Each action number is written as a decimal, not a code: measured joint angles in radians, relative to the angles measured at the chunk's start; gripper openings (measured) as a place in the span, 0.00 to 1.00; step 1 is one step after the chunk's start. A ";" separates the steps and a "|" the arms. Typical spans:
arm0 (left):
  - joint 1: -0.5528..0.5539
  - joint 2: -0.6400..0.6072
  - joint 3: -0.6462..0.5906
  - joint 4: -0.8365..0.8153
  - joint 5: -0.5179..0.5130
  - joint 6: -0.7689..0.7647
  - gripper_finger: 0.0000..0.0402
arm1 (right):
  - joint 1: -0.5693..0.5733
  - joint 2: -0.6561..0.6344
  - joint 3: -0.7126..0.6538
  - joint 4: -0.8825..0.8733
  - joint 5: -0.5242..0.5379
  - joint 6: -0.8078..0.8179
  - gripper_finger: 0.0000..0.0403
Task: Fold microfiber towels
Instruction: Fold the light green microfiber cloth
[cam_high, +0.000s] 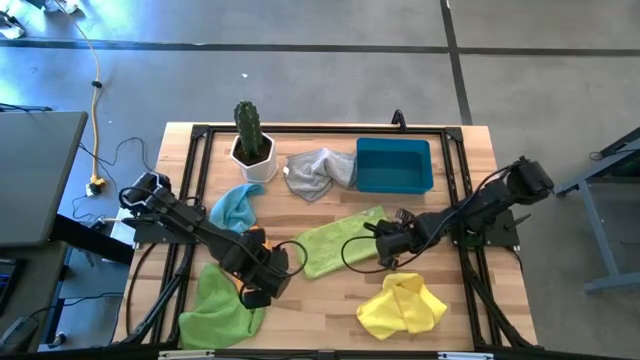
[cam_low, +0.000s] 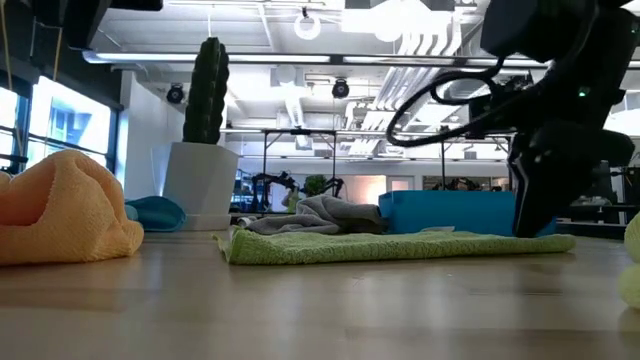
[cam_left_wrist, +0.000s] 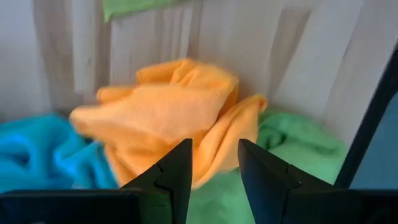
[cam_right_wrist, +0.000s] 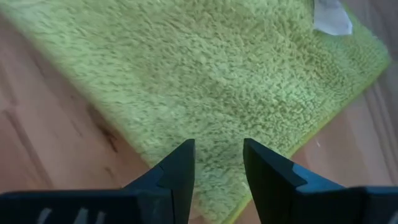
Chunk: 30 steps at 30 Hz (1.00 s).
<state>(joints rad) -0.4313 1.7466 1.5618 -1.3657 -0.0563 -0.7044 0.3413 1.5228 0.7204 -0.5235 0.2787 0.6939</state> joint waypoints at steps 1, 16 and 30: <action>0.002 -0.003 0.000 -0.009 0.000 0.000 0.30 | -0.003 0.002 0.000 -0.007 0.000 -0.003 0.32; 0.007 -0.011 -0.001 -0.070 -0.037 0.020 0.30 | -0.079 -0.006 0.013 -0.421 0.072 0.059 0.32; 0.007 -0.010 -0.001 -0.086 -0.038 0.053 0.30 | 0.022 -0.032 0.171 0.187 0.039 -0.212 0.32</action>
<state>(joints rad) -0.4240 1.7369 1.5612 -1.4515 -0.0944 -0.6510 0.3635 1.4906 0.8917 -0.3368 0.3176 0.4821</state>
